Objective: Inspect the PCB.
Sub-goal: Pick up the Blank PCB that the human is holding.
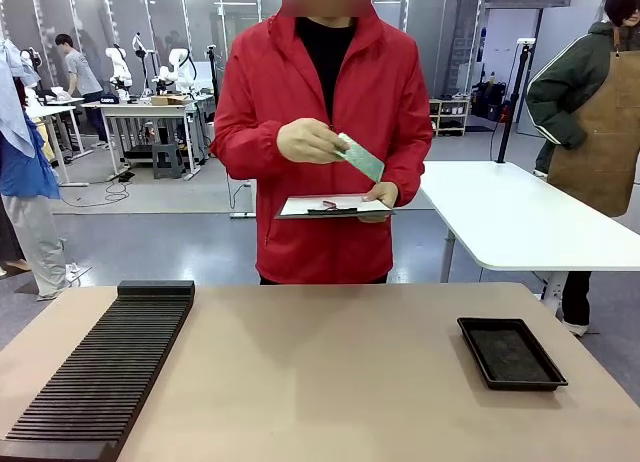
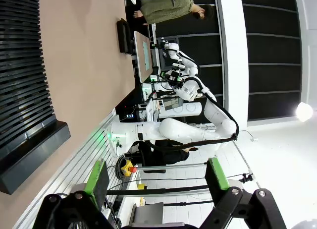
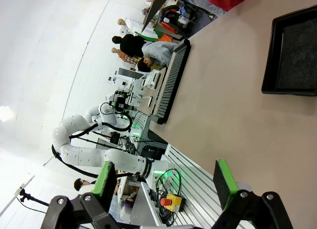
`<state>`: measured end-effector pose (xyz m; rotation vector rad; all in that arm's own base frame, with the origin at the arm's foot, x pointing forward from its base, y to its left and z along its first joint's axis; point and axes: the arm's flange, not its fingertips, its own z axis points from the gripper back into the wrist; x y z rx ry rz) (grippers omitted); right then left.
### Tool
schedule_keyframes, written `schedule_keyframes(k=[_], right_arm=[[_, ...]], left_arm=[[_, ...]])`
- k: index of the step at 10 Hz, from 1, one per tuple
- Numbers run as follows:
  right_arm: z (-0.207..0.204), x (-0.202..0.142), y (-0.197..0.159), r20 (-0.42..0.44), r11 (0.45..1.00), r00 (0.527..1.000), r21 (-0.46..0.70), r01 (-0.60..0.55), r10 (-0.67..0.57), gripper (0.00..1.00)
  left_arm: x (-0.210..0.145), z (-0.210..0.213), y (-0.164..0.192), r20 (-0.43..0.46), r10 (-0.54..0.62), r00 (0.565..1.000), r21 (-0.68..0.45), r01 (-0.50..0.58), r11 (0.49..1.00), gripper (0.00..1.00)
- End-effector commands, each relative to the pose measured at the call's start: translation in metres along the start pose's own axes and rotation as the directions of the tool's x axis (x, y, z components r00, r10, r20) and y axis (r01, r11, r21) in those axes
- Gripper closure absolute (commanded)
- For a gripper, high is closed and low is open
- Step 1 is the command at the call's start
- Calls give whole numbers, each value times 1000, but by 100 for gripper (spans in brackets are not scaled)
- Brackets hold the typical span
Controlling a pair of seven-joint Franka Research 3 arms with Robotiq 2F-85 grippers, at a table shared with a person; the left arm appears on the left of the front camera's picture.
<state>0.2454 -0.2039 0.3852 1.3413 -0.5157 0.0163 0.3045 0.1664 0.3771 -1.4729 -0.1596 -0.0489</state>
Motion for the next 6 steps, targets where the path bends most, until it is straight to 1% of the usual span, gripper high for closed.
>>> schedule_keyframes(k=[1,6], right_arm=[[1,0,1,5,1000,1000,2,0,0,0],[1,0,1,5,1000,1000,2,0,0,0]], left_arm=[[0,0,-1,1,-2,1000,1,2,1000,0],[0,0,-1,1,-2,1000,1,2,1000,0]])
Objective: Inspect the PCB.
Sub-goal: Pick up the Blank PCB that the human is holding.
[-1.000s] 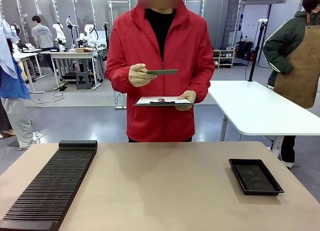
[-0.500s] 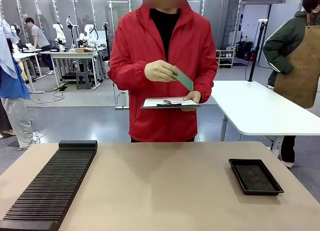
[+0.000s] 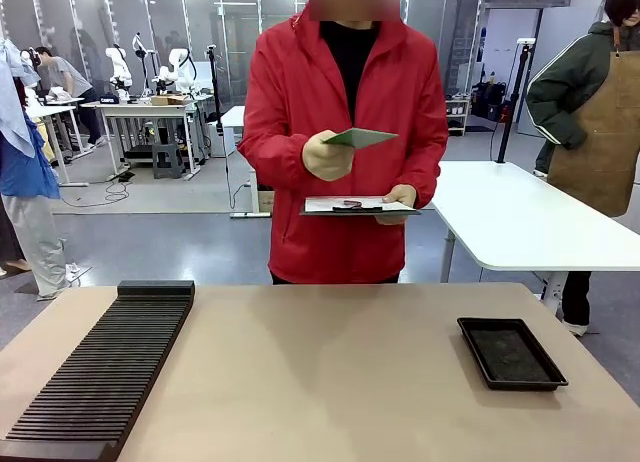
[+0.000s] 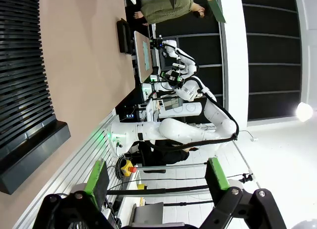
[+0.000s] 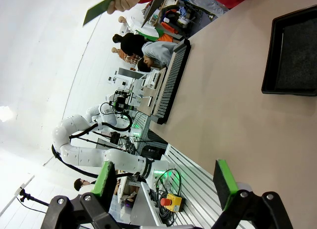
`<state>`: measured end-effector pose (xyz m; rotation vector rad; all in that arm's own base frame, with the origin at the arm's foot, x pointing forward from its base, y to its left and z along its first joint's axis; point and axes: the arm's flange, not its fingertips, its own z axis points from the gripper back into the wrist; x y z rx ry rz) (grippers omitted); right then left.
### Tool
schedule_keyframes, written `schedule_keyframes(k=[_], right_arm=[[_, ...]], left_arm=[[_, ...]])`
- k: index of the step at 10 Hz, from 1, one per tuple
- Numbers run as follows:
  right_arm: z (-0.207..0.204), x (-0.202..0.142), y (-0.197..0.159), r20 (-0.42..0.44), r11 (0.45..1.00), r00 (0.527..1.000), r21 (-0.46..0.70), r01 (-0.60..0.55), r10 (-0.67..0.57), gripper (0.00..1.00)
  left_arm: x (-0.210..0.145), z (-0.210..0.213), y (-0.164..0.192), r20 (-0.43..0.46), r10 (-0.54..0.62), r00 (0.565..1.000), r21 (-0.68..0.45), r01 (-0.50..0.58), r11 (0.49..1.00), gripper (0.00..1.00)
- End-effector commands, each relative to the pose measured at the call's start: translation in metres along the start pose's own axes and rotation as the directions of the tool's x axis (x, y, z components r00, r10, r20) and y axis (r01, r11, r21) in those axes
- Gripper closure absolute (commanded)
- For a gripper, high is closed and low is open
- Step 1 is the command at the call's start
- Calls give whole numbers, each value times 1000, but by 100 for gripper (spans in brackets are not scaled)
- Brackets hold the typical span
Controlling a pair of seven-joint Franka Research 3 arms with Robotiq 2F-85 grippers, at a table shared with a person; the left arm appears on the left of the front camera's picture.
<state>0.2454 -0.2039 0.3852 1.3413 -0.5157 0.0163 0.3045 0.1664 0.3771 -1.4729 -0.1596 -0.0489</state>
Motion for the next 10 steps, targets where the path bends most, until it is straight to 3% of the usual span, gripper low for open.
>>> schedule_keyframes(k=[1,10], right_arm=[[1,0,1,5,1000,1000,2,0,0,0],[1,0,1,5,1000,1000,2,0,0,0]], left_arm=[[0,0,-1,1,-2,1000,1,2,1000,0],[0,0,-1,1,-2,1000,1,2,1000,0]])
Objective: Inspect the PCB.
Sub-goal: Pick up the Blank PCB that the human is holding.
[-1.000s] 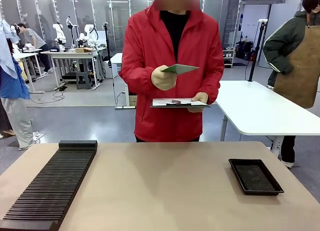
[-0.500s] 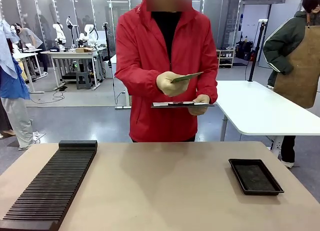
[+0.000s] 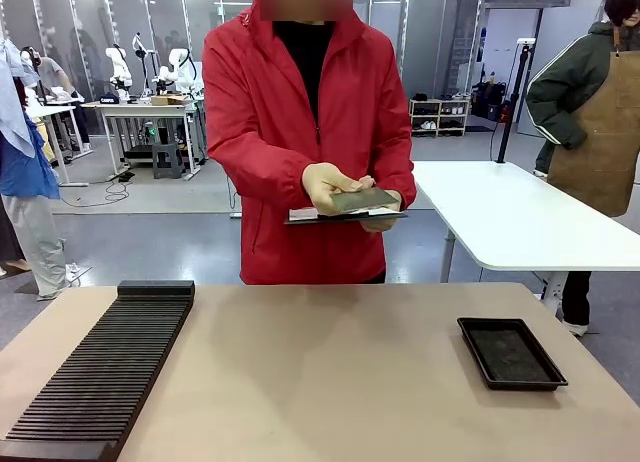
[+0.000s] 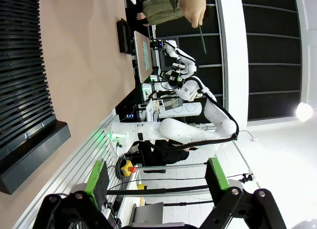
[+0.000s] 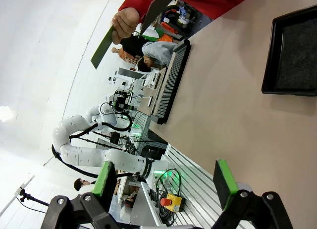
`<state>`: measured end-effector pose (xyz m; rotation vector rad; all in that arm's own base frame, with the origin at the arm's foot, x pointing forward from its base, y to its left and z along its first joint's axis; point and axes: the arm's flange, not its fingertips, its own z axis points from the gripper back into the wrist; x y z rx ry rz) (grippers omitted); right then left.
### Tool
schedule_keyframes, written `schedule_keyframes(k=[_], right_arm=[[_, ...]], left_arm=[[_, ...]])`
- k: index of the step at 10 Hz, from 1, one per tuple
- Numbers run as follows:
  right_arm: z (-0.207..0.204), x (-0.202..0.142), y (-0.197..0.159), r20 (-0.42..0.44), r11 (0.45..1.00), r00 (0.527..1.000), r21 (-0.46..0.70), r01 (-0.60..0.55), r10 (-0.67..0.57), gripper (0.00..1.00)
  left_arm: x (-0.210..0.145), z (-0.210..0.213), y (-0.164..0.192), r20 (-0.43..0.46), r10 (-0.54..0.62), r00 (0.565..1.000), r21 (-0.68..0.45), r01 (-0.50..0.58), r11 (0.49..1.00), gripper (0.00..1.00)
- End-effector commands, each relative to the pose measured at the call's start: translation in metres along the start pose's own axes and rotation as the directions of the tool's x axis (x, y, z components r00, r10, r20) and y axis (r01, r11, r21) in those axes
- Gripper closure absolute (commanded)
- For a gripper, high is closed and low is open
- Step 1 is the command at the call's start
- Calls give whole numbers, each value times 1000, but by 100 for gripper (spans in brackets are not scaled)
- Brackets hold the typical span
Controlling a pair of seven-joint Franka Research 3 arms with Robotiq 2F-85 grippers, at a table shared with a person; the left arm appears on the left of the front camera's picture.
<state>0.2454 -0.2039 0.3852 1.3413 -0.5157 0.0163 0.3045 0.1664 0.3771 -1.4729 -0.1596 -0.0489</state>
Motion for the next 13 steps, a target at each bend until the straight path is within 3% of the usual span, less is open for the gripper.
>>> schedule_keyframes(k=[1,4,7,11,13], right_arm=[[1,0,1,5,1000,1000,2,0,0,0],[0,0,0,0,1000,1000,0,0,0,0],[-21,21,44,-103,984,988,128,127,-114,0],[-91,54,84,-274,946,938,181,269,-214,0],[-123,73,93,-314,930,917,190,315,-247,0]], left_arm=[[0,0,-1,1,-2,1000,1,2,1000,0],[0,0,-1,1,-2,1000,1,2,1000,0],[0,0,-1,1,-2,1000,1,2,1000,0],[0,0,-1,1,-2,1000,1,2,1000,0],[0,0,-1,1,-2,1000,1,2,1000,0]])
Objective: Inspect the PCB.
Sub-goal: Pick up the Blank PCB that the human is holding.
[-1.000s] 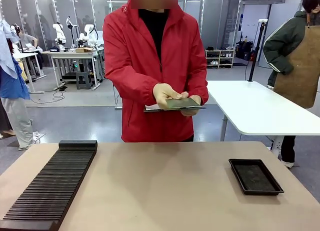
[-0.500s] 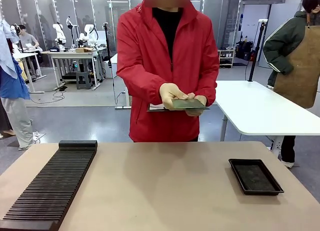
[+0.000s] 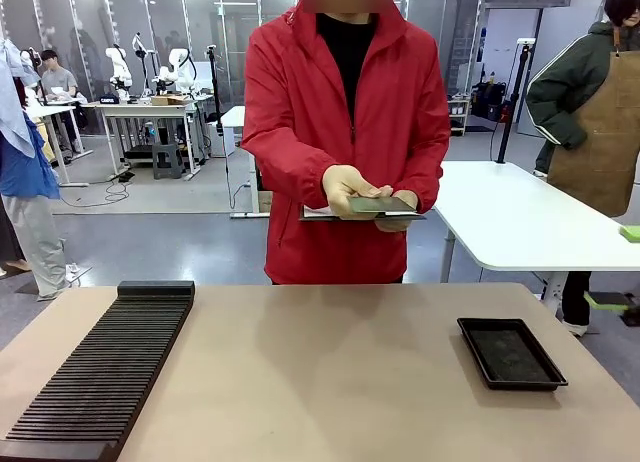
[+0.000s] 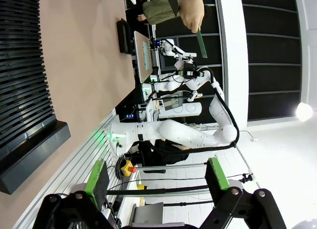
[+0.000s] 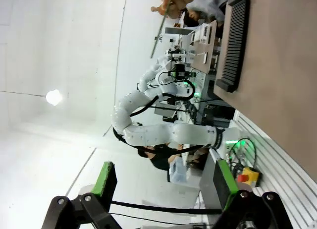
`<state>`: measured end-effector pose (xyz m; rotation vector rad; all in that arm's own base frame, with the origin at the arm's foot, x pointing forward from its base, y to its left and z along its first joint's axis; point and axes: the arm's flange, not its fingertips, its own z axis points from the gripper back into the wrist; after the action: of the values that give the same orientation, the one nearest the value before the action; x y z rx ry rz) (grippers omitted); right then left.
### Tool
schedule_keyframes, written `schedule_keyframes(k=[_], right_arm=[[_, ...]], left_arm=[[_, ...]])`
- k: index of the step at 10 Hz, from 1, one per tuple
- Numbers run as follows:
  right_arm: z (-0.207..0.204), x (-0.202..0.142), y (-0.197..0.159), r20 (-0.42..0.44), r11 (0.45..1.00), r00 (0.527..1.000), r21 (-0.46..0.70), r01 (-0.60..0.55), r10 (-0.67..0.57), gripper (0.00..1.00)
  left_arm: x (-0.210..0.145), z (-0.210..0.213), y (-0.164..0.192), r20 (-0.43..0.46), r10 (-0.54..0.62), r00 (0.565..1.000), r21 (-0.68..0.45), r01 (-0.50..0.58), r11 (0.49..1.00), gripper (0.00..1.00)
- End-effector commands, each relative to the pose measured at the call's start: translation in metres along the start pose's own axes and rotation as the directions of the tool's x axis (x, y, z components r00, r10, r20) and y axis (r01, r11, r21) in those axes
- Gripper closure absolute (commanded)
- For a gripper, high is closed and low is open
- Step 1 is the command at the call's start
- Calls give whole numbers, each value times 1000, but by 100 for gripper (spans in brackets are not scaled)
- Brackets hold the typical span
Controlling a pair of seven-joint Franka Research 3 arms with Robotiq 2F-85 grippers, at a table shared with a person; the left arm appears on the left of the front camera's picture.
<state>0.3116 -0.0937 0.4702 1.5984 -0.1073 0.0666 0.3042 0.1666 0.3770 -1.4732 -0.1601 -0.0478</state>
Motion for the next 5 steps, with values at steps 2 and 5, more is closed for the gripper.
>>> schedule_keyframes(k=[2,5], right_arm=[[-38,30,15,-30,997,996,3,80,-80,0],[-69,56,19,-112,985,981,46,167,-161,0]], left_arm=[[0,0,-1,0,-2,1000,1,2,1000,0],[0,0,-1,0,-2,1000,1,2,1000,0]])
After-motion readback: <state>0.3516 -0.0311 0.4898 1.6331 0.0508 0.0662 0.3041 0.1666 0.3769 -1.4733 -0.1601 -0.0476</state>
